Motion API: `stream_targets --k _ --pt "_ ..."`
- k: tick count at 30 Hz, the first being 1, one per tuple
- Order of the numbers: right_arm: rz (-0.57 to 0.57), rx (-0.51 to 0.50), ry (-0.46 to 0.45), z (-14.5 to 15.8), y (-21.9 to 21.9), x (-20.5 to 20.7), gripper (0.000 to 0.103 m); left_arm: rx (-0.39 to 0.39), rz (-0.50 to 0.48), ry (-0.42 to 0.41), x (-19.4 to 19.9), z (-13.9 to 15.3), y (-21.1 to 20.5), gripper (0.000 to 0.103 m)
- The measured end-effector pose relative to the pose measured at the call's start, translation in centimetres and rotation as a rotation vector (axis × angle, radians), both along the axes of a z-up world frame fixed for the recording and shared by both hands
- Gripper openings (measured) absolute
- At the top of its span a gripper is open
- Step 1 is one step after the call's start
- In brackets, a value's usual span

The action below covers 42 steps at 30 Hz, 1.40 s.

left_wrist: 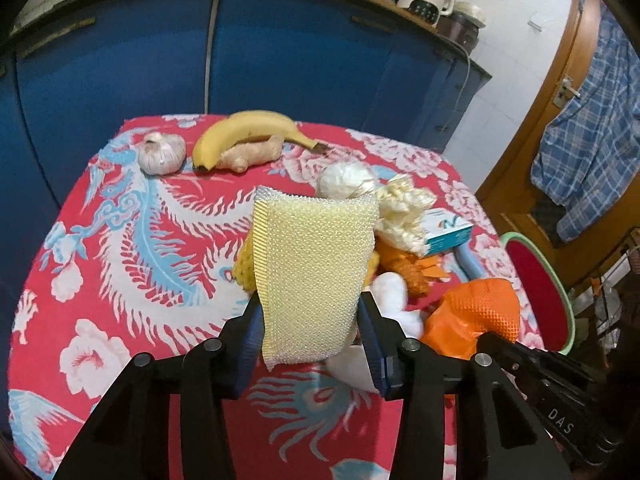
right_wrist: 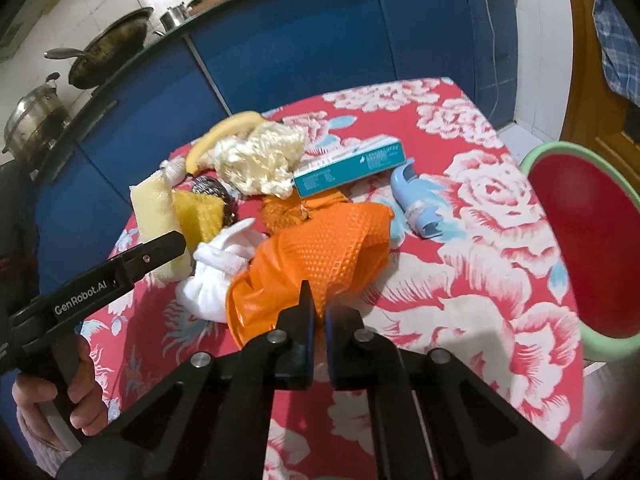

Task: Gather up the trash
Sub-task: 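Grasp the orange rubber glove with the right gripper while the left gripper grasps the pale sponge, then carry the orange glove and pale sponge over the red bucket and release both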

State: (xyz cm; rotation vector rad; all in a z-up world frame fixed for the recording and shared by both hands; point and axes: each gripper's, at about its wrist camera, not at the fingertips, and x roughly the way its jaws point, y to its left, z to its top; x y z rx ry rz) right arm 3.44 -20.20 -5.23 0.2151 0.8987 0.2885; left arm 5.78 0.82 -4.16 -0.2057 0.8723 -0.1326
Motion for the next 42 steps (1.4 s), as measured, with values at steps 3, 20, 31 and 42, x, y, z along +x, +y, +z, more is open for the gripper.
stream_targets --k 3,20,31,42 --pt "-0.004 0.004 -0.031 1.0 -0.4 -0.8 0.006 -0.001 -0.007 -0.018 -0.6 0.9 -0.2 0.046" --pt "-0.119 0.003 -0.149 5.0 -5.8 -4.4 0.006 -0.004 -0.121 -0.053 -1.7 3.8 -4.8 0.047" --pt "-0.246 0.001 -0.166 5.4 -11.0 -5.8 0.006 -0.005 -0.237 -0.06 -1.2 4.8 -9.9 0.047" --pt "-0.36 -0.01 -0.155 4.7 -16.2 -6.4 0.006 0.006 -0.349 -0.06 -0.7 5.1 -15.7 0.047"
